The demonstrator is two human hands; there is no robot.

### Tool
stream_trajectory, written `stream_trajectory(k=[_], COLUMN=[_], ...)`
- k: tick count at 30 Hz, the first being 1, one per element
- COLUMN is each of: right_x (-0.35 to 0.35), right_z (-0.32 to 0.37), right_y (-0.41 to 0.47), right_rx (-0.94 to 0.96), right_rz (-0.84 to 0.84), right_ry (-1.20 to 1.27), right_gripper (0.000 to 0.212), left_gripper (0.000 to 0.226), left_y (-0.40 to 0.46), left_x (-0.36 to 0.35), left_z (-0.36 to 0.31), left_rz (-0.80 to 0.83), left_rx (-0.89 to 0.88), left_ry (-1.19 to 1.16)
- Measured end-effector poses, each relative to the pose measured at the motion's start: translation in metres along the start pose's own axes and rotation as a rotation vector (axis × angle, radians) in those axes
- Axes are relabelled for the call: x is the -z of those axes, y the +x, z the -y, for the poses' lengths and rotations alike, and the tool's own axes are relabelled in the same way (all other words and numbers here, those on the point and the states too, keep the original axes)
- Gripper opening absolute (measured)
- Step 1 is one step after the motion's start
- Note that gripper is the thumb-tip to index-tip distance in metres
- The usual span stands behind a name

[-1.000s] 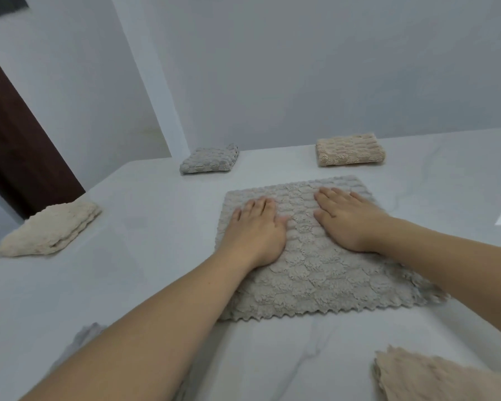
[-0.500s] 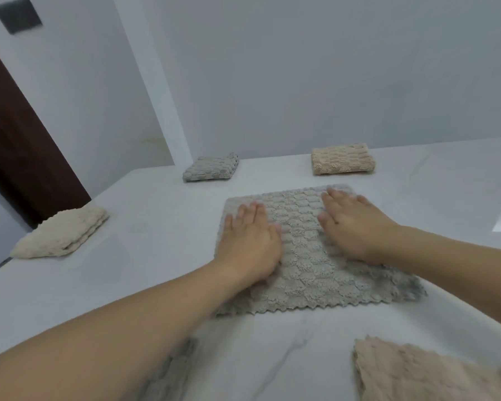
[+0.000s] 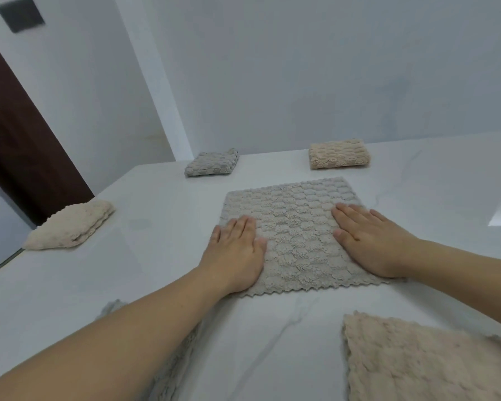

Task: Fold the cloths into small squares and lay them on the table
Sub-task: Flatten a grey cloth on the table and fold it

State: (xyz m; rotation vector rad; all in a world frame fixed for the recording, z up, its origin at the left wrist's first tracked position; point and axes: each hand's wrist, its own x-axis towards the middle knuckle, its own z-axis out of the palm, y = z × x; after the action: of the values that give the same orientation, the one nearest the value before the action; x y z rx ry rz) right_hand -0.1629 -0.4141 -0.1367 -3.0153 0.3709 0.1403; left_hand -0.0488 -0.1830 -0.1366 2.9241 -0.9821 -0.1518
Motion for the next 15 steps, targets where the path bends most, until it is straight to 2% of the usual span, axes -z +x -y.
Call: stream_trajectory(k=[4,7,8,10,12,14,15], right_x=[-0.001,0.006,0.01,0.02,0.03,0.039,0.04], right_z=[-0.018,-0.017,-0.012,0.002,0.021,0.038,0.044], right_y=[-0.009,-0.013,-0.015,-0.021,-0.03,-0.044,-0.048], right_rx=[-0.057,-0.106,-0.111,-0.043,0.122,0.225,0.249], right_rz=[0.013,0.03,-0.002,-0.166,-0.271,-0.127,-0.006], right_ry=[-0.001,-0.082,-0.146,-0.252,-0.258,-0.098,-0.087], right_gripper=[0.06,0.062,0.061,0.056,0.043,0.038,0.04], left_gripper=[0.06,0.061,0.06,0.058,0.041,0.025,0.023], left_y=[-0.008,-0.014,-0.016,-0.025,-0.04,-0.061,-0.07], left_x=[0.007,0.018,0.024,0.037,0.045,0.047,0.044], left_z=[0.016,0.02,0.017,0.003,-0.017,-0.034,-0.04], left_rz=[0.015,0.006,-0.018,-0.13,-0.244,-0.116,-0.016], left_rx=[0.032,0.057,0.047,-0.028,-0.162,-0.232,-0.243], left_ry=[0.167,0.406,0.502,0.575,0.42,0.204,0.2])
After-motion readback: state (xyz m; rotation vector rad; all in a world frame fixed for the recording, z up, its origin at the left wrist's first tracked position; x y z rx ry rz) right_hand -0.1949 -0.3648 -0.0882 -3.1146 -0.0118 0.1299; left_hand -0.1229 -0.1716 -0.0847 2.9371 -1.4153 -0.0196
